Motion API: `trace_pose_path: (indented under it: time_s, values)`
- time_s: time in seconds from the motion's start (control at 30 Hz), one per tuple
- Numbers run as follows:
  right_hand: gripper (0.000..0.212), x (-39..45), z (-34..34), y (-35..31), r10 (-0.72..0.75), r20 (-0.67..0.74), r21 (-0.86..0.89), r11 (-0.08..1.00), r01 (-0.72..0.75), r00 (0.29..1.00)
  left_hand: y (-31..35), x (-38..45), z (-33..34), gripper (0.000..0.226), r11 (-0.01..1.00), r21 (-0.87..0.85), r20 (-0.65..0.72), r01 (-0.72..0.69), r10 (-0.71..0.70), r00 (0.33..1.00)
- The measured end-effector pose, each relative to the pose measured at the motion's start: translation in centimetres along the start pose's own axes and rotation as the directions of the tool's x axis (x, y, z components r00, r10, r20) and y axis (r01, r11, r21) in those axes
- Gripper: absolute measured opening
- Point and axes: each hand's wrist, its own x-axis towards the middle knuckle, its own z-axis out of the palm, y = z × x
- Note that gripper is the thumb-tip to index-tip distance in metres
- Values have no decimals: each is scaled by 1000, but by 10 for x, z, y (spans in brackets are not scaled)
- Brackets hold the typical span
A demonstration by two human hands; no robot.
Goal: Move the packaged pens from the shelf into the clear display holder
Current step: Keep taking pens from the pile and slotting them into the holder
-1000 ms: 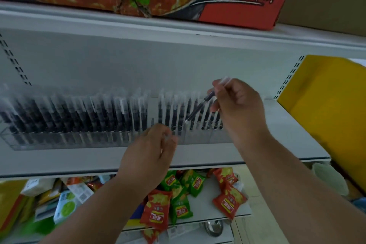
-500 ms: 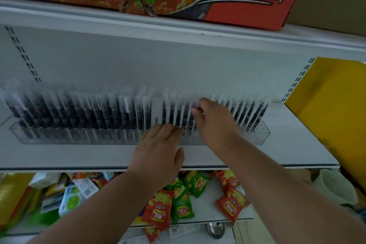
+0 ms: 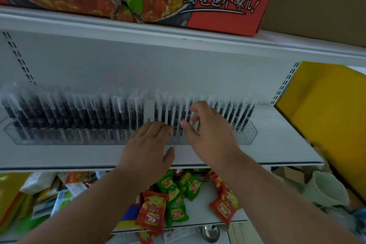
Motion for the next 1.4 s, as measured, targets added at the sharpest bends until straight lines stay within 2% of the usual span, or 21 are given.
trace_pose_path:
  time_s: [0.13, 0.33, 0.53, 0.7, 0.87, 1.03, 1.2, 1.4]
  values:
    - [31, -3, -17, -18, -108, -15, -76, 991, 107, 994, 0, -12, -15, 46, 998, -29, -98, 61, -63, 993]
    - [28, 4, -6, -67, -267, -1, -26, 963, 267, 964, -23, -62, -42, 45, 975, 99, -63, 201, -195, 979]
    - [33, 12, 33, -160, -403, 32, 93, 912, 399, 915, -91, -141, -90, 43, 879, 202, -82, 432, -425, 902]
    - [39, 0, 72, -262, -468, 118, 134, 881, 453, 876, -164, -213, -133, 41, 804, 247, -138, 541, -524, 841]
    - [42, -11, 121, -371, -466, 166, 169, 882, 441, 869, -253, -282, -174, 46, 763, 322, -126, 561, -553, 824]
    - [39, -3, 142, -449, -442, 193, 182, 893, 411, 876, -318, -310, -220, 35, 772, 320, -135, 550, -537, 833]
    - [37, 23, 168, -484, -408, 196, 125, 912, 391, 891, -376, -297, -230, 32, 791, 270, -118, 549, -538, 835]
    - [42, 72, 220, -521, -442, 231, 106, 897, 429, 867, -436, -276, -222, 54, 778, 213, -85, 590, -587, 805]
